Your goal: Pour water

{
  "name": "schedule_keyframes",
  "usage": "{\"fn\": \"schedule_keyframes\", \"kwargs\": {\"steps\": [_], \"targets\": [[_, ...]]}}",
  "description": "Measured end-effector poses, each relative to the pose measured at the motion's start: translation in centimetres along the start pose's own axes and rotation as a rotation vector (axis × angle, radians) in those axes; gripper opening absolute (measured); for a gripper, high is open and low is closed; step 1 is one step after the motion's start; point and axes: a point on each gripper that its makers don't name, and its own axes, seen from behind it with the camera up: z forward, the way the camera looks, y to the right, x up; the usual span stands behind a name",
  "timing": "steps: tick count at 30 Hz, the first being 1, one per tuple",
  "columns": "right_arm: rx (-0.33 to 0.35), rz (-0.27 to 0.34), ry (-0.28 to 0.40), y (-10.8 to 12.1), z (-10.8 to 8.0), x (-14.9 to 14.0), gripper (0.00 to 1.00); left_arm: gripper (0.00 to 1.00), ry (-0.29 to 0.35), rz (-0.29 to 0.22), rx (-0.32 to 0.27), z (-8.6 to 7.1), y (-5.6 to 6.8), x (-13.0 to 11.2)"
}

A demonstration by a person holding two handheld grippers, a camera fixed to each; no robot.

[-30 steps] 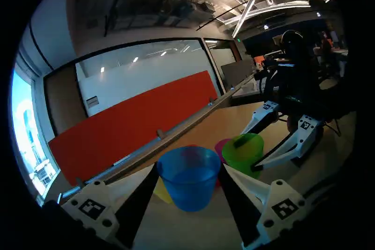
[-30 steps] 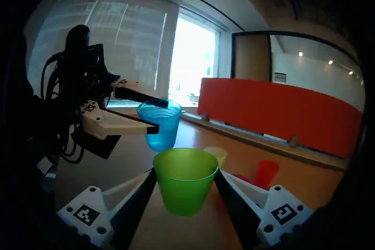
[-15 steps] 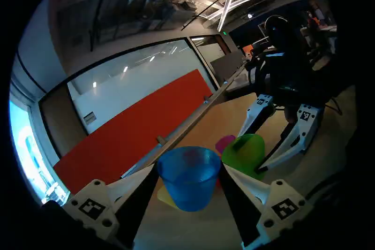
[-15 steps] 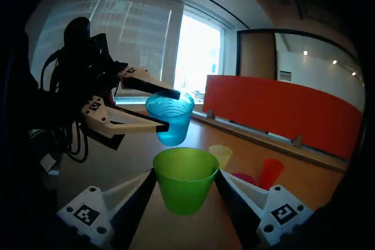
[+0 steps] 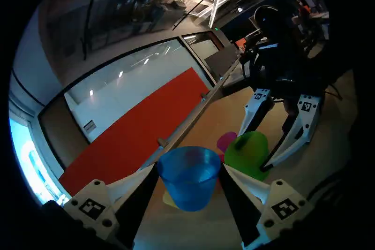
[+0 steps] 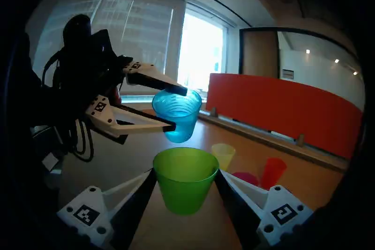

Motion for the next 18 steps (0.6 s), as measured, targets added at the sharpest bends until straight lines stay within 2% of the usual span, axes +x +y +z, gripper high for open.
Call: {"fn": "schedule_keyframes", "kwargs": {"steps": [18], "targets": [[0.021,-0.003,-0.008,-0.37,0.13,-0.39,0.91,0.87,-0.004,0.157,-0.005,0.42,0.37,0.79]]}}
